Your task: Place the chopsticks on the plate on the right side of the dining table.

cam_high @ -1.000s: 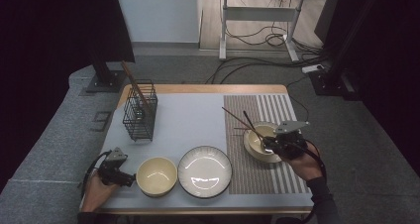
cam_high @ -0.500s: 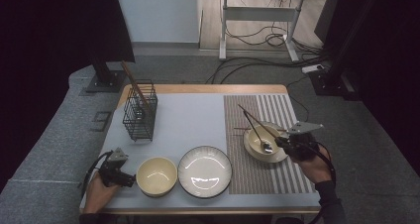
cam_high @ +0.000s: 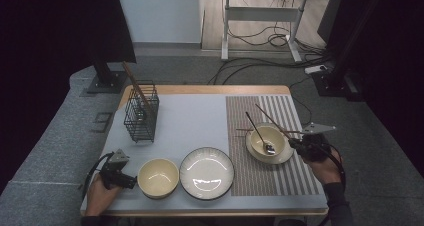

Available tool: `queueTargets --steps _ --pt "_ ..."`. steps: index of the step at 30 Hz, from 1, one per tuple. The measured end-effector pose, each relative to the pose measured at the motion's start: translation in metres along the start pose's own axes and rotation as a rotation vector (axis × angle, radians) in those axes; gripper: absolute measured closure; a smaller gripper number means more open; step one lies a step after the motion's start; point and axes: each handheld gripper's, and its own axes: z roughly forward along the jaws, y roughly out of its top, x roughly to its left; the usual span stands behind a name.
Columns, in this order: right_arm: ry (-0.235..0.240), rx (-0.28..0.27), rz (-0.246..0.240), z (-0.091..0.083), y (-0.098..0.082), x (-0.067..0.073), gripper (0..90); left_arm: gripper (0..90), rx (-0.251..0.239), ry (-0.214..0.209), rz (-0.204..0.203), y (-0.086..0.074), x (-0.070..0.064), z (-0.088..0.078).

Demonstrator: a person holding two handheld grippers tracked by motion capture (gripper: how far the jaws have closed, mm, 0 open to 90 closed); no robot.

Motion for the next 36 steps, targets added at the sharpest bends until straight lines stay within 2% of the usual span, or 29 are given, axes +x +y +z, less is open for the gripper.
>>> queueTargets --steps 7,13,22,29,36 --pt "-0.02 0.015 0.032 0.009 -0.008 -0.01 83.5 0.0 0.0 0.0 0.0 0.0 0.0 0.0" --pt "-0.037 0.031 0.035 0.017 -0.014 -0.016 83.5 0.0 0.0 0.0 0.0 0.0 0.0 0.0" --pt "-0.047 0.054 0.049 0.034 -0.022 -0.02 83.5 0.0 0.001 0.0 0.0 0.0 0.0 0.0" --pt "-0.047 0.081 0.029 0.045 -0.025 -0.019 83.4 0.0 0.001 0.0 0.0 0.0 0.0 0.0" --pt "-0.035 0.107 0.03 0.056 -0.03 -0.019 83.4 0.0 0.001 0.0 0.0 0.0 0.0 0.0"
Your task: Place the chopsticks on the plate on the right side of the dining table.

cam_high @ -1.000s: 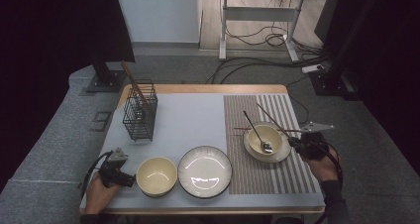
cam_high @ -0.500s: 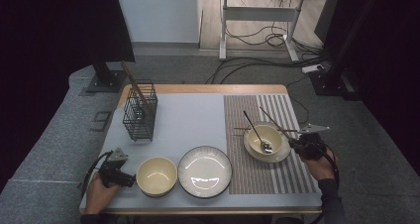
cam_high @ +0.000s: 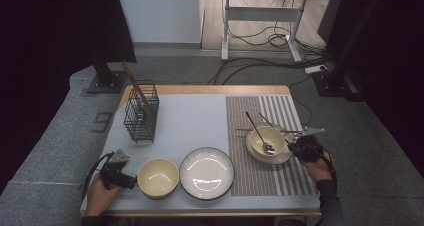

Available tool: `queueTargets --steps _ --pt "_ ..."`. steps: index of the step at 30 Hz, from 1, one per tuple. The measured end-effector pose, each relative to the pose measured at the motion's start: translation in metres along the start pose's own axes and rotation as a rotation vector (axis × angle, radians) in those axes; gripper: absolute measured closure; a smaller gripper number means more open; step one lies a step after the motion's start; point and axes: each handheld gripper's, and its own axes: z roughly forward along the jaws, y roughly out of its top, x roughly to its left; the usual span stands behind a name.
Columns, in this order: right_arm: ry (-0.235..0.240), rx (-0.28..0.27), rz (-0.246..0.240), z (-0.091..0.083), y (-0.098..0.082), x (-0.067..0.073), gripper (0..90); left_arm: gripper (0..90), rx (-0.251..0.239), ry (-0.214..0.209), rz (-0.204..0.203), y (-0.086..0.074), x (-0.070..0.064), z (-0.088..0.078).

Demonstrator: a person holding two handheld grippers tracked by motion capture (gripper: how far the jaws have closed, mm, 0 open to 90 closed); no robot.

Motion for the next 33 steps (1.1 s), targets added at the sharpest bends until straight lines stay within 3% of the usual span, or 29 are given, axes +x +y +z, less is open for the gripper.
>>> queueTargets --steps 22,26,30,33 --pt "0.032 0.034 -0.005 0.019 -0.002 0.0 79.8 0.0 0.0 0.0 -0.001 0.0 0.0 0.0" --pt "0.026 0.018 0.002 0.015 -0.002 -0.001 72.4 0.0 0.0 0.0 -0.001 0.0 0.0 0.0" --pt "0.027 0.0 0.035 0.005 0.0 -0.002 57.4 0.0 0.001 -0.001 -0.001 0.0 0.0 0.0" --pt "0.003 -0.004 0.043 0.0 0.0 -0.001 49.0 0.0 0.001 -0.001 -0.001 0.0 0.0 0.0"
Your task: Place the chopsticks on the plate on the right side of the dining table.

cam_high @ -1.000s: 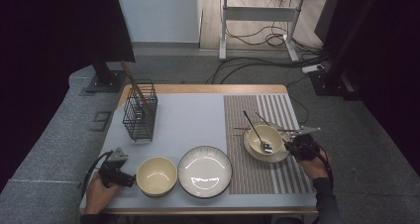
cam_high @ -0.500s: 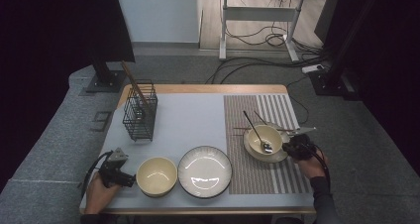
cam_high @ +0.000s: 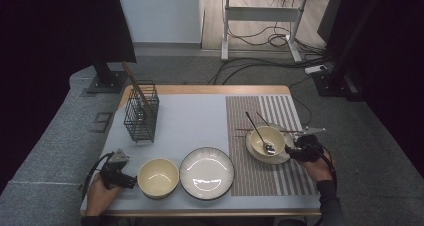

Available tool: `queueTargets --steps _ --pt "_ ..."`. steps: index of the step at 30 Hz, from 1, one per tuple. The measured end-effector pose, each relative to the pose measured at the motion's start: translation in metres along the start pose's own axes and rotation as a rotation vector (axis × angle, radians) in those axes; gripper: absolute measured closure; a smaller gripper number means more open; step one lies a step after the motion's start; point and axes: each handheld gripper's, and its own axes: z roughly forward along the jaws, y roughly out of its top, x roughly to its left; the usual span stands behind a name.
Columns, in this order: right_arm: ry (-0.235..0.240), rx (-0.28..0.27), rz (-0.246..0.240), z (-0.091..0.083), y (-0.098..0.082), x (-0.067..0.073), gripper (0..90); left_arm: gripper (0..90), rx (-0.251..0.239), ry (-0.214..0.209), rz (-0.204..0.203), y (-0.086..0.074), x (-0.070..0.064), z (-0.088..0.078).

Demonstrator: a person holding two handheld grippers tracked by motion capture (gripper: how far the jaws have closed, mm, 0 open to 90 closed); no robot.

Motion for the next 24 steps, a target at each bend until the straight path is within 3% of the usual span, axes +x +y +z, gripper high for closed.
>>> queueTargets --steps 5,10,24 --pt "-0.005 -0.012 0.016 -0.01 -0.002 0.002 38.4 0.0 0.0 0.0 0.0 0.0 0.0 0.0" --pt "-0.033 0.003 0.028 -0.018 -0.008 0.004 34.0 0.0 0.0 0.0 0.0 0.0 0.0 0.0" --pt "-0.071 -0.007 0.06 -0.032 -0.034 0.005 38.8 0.0 -0.001 0.0 0.001 0.0 0.0 0.0"
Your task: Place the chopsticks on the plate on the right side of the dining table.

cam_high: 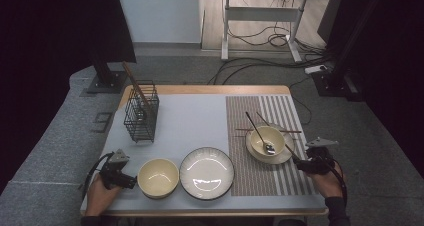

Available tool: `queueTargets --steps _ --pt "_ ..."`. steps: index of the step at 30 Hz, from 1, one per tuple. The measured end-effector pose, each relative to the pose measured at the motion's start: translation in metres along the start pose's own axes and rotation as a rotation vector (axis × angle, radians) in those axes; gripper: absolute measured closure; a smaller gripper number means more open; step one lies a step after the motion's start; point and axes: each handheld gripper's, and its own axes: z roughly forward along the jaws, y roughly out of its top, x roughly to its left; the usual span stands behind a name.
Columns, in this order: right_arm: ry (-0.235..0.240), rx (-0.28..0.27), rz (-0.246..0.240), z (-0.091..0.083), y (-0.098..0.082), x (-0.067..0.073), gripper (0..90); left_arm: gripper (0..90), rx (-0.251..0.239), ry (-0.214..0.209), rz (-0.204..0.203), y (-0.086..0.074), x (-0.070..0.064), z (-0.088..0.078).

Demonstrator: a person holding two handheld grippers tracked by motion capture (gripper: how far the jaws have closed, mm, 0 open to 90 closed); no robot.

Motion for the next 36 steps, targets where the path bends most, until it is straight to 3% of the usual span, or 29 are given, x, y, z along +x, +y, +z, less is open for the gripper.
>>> queueTargets --steps 12,18,36 --pt "-0.026 0.016 0.032 -0.002 -0.019 -0.007 47.3 0.0 -0.001 0.0 -0.002 0.0 0.0 0.0" --pt "-0.021 0.02 0.047 0.003 -0.02 -0.011 50.8 0.0 -0.001 0.0 -0.002 0.0 0.0 0.0" --pt "-0.069 0.054 0.065 0.014 -0.017 -0.026 64.7 0.0 0.0 0.0 -0.001 0.0 0.0 0.0"
